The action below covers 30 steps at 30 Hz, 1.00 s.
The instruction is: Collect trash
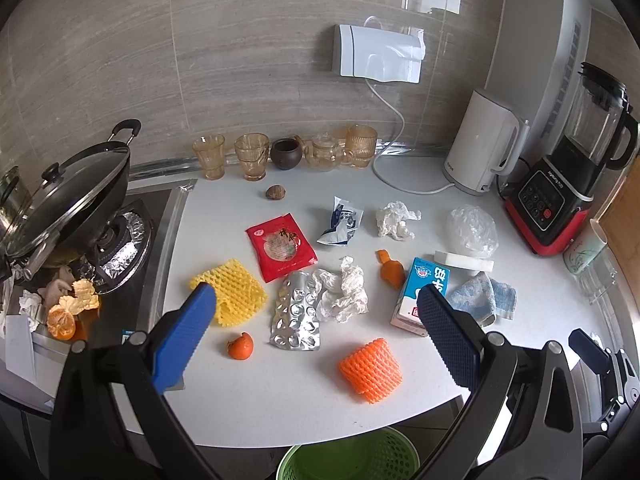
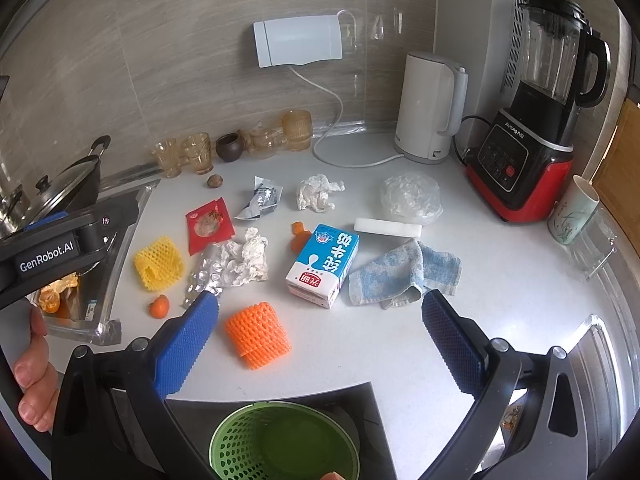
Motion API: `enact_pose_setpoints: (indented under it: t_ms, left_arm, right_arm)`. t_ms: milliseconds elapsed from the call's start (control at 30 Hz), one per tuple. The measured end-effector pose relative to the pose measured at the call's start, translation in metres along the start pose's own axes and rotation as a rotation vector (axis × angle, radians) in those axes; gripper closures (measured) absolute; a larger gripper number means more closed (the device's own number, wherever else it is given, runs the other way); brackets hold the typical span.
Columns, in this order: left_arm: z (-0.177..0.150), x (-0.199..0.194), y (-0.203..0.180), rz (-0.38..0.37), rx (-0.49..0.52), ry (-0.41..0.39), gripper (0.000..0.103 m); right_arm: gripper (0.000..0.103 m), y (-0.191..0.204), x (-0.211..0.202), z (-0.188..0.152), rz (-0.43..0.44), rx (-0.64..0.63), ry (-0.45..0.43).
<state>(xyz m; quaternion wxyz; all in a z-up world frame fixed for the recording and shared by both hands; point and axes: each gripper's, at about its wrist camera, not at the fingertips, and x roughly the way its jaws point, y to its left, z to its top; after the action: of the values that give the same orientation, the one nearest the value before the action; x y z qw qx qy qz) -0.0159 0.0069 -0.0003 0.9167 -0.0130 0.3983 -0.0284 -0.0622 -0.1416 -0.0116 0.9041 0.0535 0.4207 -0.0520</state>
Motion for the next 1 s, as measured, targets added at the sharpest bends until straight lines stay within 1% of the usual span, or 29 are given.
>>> enact_pose_setpoints:
  t_ms: [400,1000]
  left_arm:
    - [0.004,0.007,0.002,0.001,0.003,0.009,0.006]
    - [0.001,0.014,0.002,0.002,0.004,0.019,0.006]
  right_arm:
    - [0.002,0.001,0.006,0.001,0.019,0.002,0.012]
    - [0.002,0.008,0.011,-0.001,0.019,-0.029,0.013]
